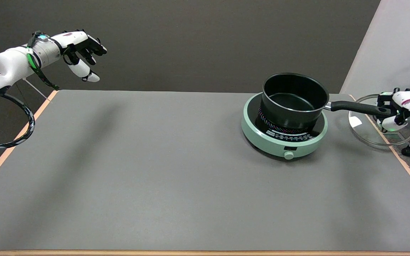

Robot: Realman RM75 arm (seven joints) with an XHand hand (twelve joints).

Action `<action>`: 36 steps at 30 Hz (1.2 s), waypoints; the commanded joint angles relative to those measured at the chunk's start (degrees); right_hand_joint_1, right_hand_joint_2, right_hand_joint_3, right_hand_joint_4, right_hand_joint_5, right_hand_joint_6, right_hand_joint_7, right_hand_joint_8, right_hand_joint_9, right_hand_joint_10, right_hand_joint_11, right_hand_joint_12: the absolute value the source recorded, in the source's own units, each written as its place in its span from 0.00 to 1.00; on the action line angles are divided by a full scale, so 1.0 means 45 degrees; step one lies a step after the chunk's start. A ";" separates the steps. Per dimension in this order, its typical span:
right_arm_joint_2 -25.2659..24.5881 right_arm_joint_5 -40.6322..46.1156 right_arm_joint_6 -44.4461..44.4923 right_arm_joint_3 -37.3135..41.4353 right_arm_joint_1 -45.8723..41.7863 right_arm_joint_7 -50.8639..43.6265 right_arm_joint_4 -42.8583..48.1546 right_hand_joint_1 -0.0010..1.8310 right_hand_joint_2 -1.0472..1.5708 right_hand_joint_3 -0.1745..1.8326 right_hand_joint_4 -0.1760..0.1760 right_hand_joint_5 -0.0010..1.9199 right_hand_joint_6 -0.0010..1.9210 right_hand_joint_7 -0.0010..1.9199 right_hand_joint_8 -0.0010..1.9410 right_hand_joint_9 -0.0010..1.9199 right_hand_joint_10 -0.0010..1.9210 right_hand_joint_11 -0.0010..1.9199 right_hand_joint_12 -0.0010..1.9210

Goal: Pick up the pot lid.

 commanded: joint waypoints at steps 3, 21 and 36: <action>0.0132 -0.0794 0.0059 0.1739 0.0015 -0.0094 -0.0742 0.71 0.75 0.52 1.00 0.22 0.75 0.36 0.92 0.30 1.00 0.19 0.98; 0.0149 -0.1775 -0.0078 0.4734 0.0086 -0.0063 -0.0785 0.72 0.73 0.54 1.00 0.24 0.75 0.37 0.91 0.33 1.00 0.24 0.95; 0.1327 -0.1668 -0.1941 0.5839 0.0121 0.1577 0.2507 0.72 0.72 0.56 1.00 0.25 0.76 0.38 0.90 0.36 1.00 0.27 0.93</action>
